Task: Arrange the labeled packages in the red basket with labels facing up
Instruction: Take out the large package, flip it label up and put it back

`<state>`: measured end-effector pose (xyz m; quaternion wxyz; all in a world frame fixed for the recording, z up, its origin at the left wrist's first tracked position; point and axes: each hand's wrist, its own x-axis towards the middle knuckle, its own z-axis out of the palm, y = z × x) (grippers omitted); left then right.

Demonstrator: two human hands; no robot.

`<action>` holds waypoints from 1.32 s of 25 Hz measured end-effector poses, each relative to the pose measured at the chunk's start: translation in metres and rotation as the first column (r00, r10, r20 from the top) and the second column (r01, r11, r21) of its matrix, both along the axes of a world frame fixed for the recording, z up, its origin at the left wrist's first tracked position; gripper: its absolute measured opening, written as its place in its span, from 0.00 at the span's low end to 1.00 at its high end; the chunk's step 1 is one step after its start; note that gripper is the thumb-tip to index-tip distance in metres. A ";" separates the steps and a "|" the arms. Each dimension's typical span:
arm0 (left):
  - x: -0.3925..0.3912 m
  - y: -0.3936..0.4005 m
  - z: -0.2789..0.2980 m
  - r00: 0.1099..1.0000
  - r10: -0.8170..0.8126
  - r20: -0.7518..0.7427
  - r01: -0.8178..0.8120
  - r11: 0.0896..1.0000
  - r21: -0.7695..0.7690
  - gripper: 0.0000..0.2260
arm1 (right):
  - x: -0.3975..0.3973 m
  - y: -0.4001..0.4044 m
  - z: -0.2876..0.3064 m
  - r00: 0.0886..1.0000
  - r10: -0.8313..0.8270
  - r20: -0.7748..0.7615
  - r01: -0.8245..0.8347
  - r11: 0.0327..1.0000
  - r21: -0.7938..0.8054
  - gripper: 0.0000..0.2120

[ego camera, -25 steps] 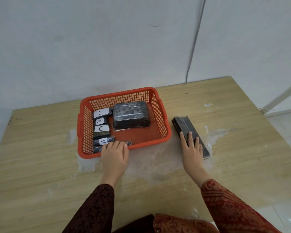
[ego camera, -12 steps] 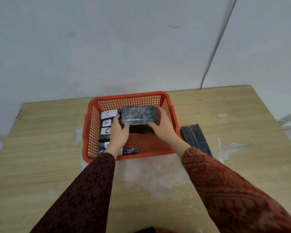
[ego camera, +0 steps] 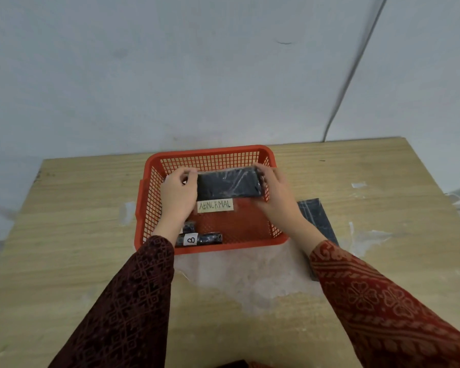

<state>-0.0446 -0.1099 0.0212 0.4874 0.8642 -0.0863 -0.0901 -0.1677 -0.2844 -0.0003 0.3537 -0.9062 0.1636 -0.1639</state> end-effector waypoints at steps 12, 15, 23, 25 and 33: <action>-0.075 0.024 0.020 0.976 -0.045 -0.213 -0.062 0.881 -0.468 0.29 | -0.015 0.011 0.035 0.988 -0.144 0.060 0.045 0.631 0.775 0.37; -0.087 0.023 0.012 0.934 -0.010 -0.357 -0.235 0.734 -0.637 0.26 | -0.022 0.029 0.028 0.983 -0.183 0.031 0.062 0.481 0.875 0.25; -0.059 0.044 0.034 0.919 -0.163 -0.359 -0.082 0.812 -0.578 0.12 | -0.050 0.024 0.051 0.922 0.369 -0.116 -0.189 0.691 0.698 0.30; -0.052 0.043 0.046 0.897 -0.276 -0.345 0.070 0.859 -0.506 0.09 | -0.045 0.031 0.058 0.924 0.374 -0.077 -0.223 0.691 0.687 0.39; -0.049 0.044 0.024 0.852 -0.329 -0.408 0.129 0.886 -0.444 0.19 | -0.025 0.035 0.046 0.996 0.076 0.042 -0.082 0.655 0.751 0.18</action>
